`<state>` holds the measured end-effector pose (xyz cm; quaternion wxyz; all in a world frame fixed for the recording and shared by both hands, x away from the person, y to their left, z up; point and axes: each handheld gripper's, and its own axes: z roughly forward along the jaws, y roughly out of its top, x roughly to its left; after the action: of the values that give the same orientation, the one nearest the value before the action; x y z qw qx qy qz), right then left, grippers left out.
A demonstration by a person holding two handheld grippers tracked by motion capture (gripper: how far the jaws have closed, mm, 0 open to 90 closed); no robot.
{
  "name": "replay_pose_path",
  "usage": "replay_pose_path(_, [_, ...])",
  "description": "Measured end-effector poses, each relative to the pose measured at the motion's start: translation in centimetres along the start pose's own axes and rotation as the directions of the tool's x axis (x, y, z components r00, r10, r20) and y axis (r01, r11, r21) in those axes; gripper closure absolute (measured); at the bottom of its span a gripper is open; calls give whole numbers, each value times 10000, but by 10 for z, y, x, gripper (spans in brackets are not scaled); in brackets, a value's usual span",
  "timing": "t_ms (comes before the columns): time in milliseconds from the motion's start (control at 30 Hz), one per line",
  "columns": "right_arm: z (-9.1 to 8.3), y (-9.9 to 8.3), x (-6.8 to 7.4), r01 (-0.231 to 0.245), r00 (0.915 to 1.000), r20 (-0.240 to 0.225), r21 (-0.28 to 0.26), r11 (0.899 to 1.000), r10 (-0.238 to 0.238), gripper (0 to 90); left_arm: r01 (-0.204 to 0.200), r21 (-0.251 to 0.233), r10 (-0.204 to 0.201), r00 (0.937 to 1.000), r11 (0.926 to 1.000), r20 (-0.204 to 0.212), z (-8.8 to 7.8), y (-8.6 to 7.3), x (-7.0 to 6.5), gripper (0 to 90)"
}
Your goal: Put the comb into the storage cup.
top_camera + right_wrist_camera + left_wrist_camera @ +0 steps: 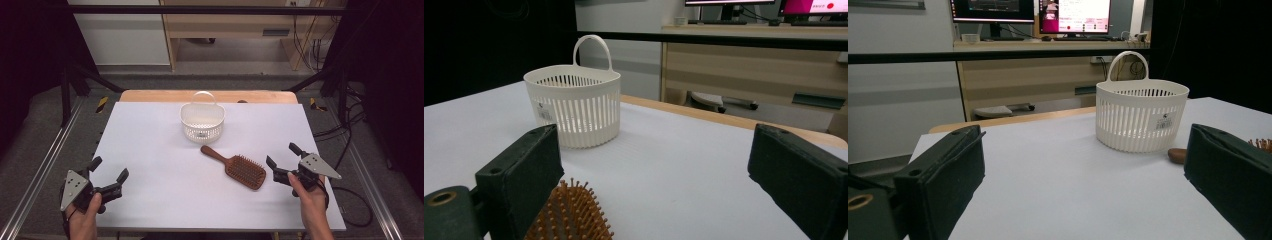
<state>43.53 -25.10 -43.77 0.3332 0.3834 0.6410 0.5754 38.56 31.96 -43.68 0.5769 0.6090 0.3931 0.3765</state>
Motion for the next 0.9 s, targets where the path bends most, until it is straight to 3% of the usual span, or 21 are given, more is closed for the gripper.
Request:
replay_pose_path(467, [5,-3,4,-127,9999,-9,820,9966,128,70,-130,160,129,9999,9998,70,1,0,-3,27])
replay_pose_path(900, [6,-3,10,-95,10000,18,1031,9946,93,78,-239,284,238,9997,9993,40,2,-1,-3,28])
